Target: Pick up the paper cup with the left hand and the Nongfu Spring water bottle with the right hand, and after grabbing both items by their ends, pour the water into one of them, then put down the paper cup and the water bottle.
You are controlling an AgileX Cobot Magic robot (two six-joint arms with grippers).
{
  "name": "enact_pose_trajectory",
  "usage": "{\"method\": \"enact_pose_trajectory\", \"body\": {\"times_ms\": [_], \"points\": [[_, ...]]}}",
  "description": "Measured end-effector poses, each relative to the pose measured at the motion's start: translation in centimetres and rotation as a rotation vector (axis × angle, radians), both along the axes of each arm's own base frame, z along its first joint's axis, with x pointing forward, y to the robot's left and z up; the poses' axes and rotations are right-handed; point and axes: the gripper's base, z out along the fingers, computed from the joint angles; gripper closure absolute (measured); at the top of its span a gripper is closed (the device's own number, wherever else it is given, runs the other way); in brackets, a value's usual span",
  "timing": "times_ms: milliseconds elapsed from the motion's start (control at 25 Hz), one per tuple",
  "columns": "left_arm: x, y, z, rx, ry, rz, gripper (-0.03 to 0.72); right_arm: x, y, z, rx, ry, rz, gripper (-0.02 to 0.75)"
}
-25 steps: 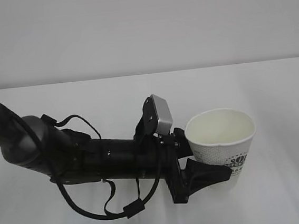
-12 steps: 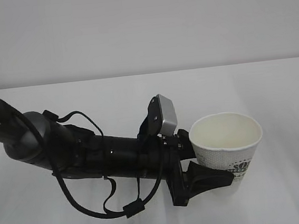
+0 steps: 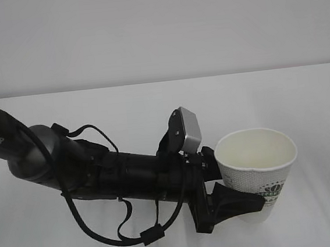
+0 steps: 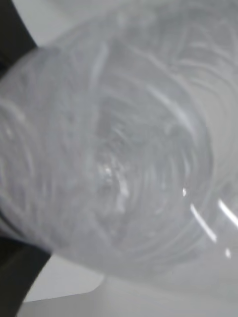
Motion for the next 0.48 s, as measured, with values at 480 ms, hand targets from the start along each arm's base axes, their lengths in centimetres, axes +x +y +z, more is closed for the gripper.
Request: {"method": "enact_pose_trajectory", "body": {"times_ms": [480], "points": [[-0.74,-0.66,0.02,0.000,0.009,-0.024,0.199,-0.02,0.19,-0.01,-0.140,-0.009,0.083,0.316]]}}
